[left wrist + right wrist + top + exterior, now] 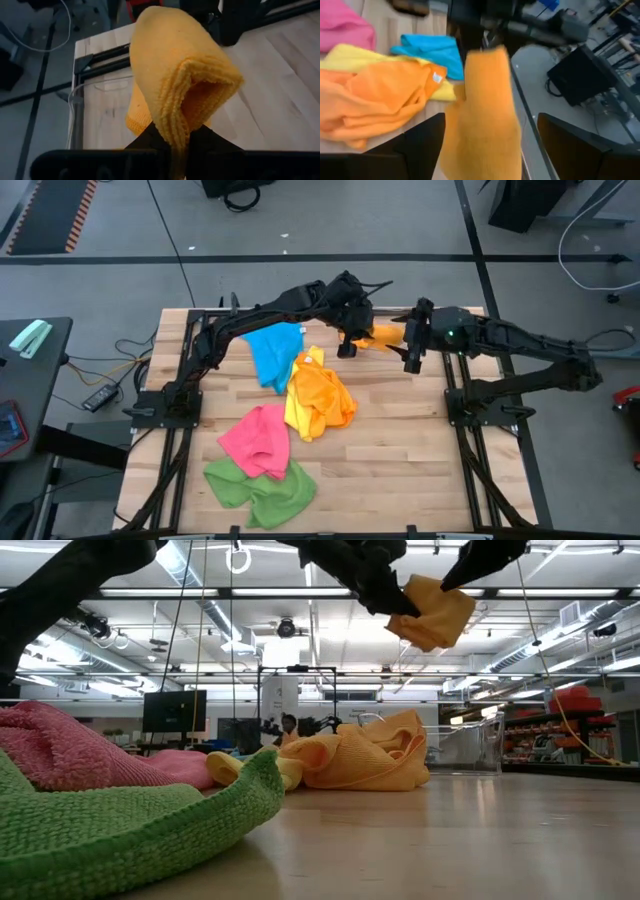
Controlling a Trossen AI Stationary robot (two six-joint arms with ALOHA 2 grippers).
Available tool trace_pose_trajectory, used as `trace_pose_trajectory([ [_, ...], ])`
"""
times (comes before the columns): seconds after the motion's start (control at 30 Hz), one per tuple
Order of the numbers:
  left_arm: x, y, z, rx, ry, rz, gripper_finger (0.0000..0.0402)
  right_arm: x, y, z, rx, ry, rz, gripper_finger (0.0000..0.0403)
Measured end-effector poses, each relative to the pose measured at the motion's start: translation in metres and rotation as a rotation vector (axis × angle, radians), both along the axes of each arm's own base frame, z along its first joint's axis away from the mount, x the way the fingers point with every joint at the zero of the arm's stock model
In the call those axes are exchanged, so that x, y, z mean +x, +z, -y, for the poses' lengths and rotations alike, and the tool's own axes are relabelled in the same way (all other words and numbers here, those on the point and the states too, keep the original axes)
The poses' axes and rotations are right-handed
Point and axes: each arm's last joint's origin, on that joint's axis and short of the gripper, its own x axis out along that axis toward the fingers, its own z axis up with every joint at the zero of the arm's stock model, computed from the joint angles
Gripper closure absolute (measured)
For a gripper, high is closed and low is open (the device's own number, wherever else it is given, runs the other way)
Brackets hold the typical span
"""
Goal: Fold microfiber towels
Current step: Put the folded right orange microfiber cloth into the transparent bin
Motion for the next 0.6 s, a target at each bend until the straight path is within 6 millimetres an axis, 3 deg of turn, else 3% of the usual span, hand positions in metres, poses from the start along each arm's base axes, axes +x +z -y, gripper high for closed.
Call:
trace_pose_trajectory([
  [0.33,0.004,0.004,0.013,0.031,-0.035,0.027,0.0369,0.018,-0.019,0.029,0.097,0.018,-0.098,0.0084],
  [0.6,0.004,0.004,0.013,0.032,-0.034,0.028,0.0354,0.027,-0.027,0.035,0.148,0.05,-0.128,0.0172],
])
